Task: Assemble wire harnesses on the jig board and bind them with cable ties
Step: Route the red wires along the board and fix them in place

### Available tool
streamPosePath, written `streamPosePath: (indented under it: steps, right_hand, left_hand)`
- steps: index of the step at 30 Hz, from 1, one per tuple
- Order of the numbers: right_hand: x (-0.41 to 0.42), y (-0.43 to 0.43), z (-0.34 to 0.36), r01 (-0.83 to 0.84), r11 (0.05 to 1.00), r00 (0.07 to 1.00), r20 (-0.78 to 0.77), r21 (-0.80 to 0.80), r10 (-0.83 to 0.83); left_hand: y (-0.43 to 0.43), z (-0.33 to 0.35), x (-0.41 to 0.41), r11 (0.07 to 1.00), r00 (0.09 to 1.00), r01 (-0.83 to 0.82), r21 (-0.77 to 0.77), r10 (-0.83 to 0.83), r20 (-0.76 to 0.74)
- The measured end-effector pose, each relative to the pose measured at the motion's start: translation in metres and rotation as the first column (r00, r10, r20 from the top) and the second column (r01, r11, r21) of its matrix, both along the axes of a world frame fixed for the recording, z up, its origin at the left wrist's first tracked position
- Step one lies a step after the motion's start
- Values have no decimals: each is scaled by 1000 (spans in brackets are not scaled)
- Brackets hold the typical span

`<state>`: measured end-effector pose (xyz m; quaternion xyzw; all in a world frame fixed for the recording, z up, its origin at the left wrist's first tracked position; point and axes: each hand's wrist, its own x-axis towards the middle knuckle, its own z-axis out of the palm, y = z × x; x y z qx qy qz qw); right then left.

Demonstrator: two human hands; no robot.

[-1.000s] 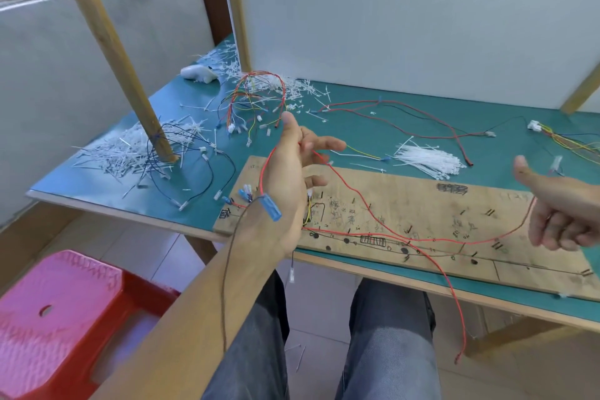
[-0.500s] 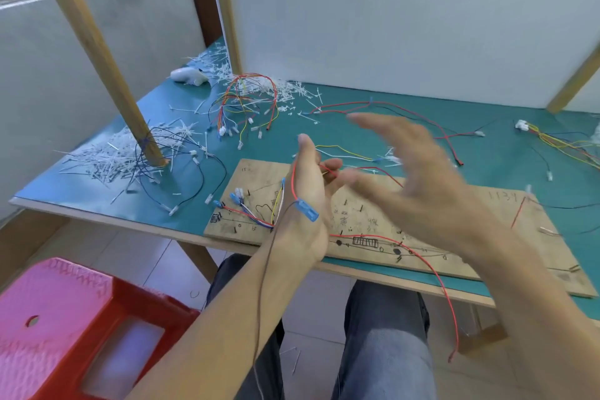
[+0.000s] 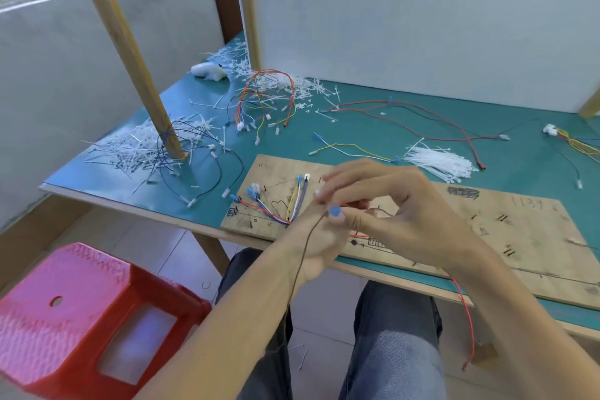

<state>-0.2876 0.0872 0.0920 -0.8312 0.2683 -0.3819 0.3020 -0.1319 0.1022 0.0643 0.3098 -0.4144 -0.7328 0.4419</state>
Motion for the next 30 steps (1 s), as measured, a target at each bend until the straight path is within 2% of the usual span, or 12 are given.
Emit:
streamPosePath:
  steps: [1,4,6,8,10,11,13,16,20,25,28,30]
  right_hand:
    - [-1,-1,-2,9,1000,999,37,8,-10]
    - [-3,-4,-7,75,997,994,82,-31,-72]
    - [-5,-8,-7,103,994,993,64,-48,-100]
    - [-5,-13,-7,114,991,993,-22,-69,-116]
    - [1,-19,-8,122,988,986,-105,-90,-132]
    - [4,-21,-8,126,987,980,-140,-101,-140]
    - [12,-23,-5,114,981,966,-214,-154,-146]
    - [20,-23,-1,96,980,945,-294,-173,-144]
    - [12,-26,0,142,983,911,-372,-118,-176]
    - [-19,-29,-12,239,970,855,-466,-36,-228]
    - [-27,-24,-17,271,962,858,-460,29,-228]
    - [-30,-21,-19,283,951,893,-397,124,-214]
  left_hand:
    - [4,2,-1,998,996,1,-70,6,94]
    - [11,1,12,997,966,-54,-64,68,251]
    - [13,4,35,957,902,-243,-162,284,325]
    - [19,8,60,884,876,-288,-369,399,272]
    - [28,17,76,844,893,-155,-513,343,293]
    - [30,18,79,813,858,-109,-571,367,359]
    - [28,16,78,748,750,-136,-650,506,426]
    - [22,13,79,665,660,-245,-705,647,382]
    - [13,-1,93,666,629,-352,-658,689,361]
    - [5,-25,114,779,660,-471,-413,622,421]
    - [4,-41,125,801,650,-497,-335,599,468]
    - [4,-47,130,808,649,-500,-310,587,484]
